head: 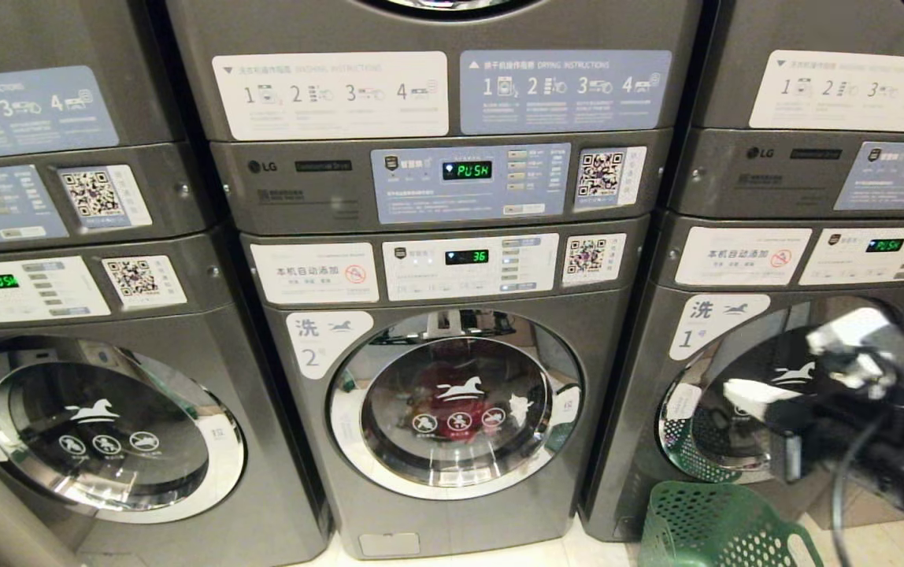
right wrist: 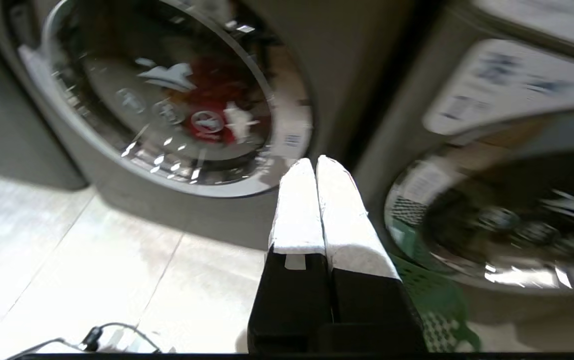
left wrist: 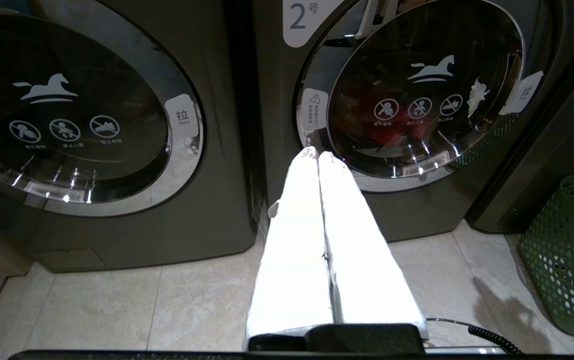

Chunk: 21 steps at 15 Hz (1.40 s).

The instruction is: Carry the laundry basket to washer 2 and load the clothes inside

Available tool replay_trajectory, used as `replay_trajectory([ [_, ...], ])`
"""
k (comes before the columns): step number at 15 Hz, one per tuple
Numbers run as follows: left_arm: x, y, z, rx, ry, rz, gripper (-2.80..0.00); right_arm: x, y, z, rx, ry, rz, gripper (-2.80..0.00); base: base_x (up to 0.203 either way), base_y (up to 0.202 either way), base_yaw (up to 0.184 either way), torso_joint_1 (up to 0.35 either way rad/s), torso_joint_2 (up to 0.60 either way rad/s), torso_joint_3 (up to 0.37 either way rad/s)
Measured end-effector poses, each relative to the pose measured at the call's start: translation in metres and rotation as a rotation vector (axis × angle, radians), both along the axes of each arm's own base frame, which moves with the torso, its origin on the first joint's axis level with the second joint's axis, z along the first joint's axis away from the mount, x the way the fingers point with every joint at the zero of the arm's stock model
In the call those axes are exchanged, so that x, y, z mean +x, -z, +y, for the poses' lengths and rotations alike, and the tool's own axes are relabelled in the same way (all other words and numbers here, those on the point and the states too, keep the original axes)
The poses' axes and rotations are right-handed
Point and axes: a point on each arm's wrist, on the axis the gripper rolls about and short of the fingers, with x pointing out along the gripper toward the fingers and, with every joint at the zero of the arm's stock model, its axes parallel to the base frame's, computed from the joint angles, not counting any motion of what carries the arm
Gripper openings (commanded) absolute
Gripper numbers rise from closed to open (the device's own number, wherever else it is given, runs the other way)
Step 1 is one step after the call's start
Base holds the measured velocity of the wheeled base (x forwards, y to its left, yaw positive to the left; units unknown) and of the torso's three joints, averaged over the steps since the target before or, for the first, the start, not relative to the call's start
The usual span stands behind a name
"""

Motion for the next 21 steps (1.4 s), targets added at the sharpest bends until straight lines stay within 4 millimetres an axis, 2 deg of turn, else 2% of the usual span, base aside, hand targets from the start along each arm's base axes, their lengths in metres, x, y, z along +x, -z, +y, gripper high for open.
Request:
replay_trajectory([
  [2,0.000,0.000,0.000,0.000,0.000,0.000,-2.80,-0.059,-0.003,-0.026,0.012,0.102,-0.065,-2.80,0.000,0.000,0.000,0.000,0.00,0.000],
  [5,0.000,0.000,0.000,0.000,-0.001,0.000,-2.80,-0.130,0.023,-0.042,0.007,0.233,-0.074,-2.80,0.000,0.000,0.000,0.000,0.00,0.000],
  [8,0.000,0.000,0.000,0.000,-0.002,0.000,-2.80,-0.172,0.067,-0.041,-0.015,0.272,0.100,-2.80,0.000,0.000,0.000,0.000,0.00,0.000],
  [9,0.000,0.000,0.000,0.000,-0.002,0.000,-2.80,-0.179,0.077,-0.040,-0.030,0.251,0.128,-2.80,0.000,0.000,0.000,0.000,0.00,0.000],
  [13,0.000,0.000,0.000,-0.001,-0.003,0.000,-2.80,-0.197,0.081,-0.040,-0.014,0.205,-0.139,-2.80,0.000,0.000,0.000,0.000,0.00,0.000],
  [15,0.000,0.000,0.000,-0.001,-0.003,0.000,-2.80,-0.201,0.083,-0.040,0.023,0.205,-0.210,-2.80,0.000,0.000,0.000,0.000,0.00,0.000],
  [21,0.000,0.000,0.000,-0.001,-0.003,0.000,-2.80,-0.205,0.085,-0.040,0.052,0.222,-0.246,-2.80,0.000,0.000,0.000,0.000,0.00,0.000],
])
